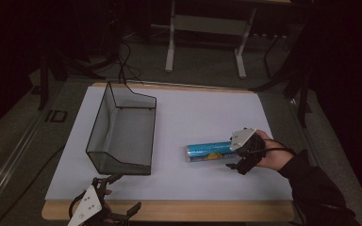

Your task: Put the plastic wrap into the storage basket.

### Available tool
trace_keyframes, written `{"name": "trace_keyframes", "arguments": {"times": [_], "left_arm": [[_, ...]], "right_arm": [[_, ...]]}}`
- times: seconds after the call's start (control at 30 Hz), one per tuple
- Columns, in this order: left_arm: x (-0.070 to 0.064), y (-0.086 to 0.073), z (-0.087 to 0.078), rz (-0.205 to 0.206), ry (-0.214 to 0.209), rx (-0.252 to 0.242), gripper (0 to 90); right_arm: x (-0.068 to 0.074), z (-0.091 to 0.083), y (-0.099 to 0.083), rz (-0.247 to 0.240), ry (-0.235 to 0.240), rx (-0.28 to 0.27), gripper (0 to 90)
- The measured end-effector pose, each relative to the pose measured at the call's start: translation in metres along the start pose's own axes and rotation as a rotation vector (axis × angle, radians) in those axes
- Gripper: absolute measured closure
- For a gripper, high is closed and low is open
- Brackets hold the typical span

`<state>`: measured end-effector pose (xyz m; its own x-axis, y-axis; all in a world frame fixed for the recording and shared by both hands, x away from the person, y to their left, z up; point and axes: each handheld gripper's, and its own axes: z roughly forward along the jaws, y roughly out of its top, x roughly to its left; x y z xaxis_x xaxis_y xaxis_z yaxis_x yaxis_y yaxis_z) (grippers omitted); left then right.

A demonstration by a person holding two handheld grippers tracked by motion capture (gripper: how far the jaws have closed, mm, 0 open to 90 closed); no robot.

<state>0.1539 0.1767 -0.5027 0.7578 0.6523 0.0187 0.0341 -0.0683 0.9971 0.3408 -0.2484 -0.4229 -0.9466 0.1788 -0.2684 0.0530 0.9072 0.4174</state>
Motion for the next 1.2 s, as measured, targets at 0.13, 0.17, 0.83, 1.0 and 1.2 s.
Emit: {"name": "trace_keyframes", "arguments": {"times": [0.13, 0.17, 0.83, 1.0, 1.2], "left_arm": [[0.0, 0.0, 0.0, -0.002, -0.001, 0.0, 0.2], [0.0, 0.0, 0.0, -0.002, -0.001, 0.001, 0.2], [0.0, -0.001, 0.001, -0.001, -0.016, 0.011, 0.2], [-0.001, -0.001, 0.001, 0.003, -0.019, 0.016, 0.2], [-0.001, -0.001, 0.001, 0.0, -0.019, 0.018, 0.2]], "right_arm": [[-0.006, 0.007, 0.004, -0.028, -0.008, 0.027, 9.4], [-0.007, 0.008, 0.005, -0.036, -0.011, 0.036, 9.4], [-0.024, 0.067, 0.015, -0.169, 0.052, 0.189, 17.3], [-0.023, 0.084, 0.015, -0.202, 0.035, 0.208, 21.7], [-0.021, 0.096, 0.019, -0.243, 0.038, 0.236, 27.5]]}}
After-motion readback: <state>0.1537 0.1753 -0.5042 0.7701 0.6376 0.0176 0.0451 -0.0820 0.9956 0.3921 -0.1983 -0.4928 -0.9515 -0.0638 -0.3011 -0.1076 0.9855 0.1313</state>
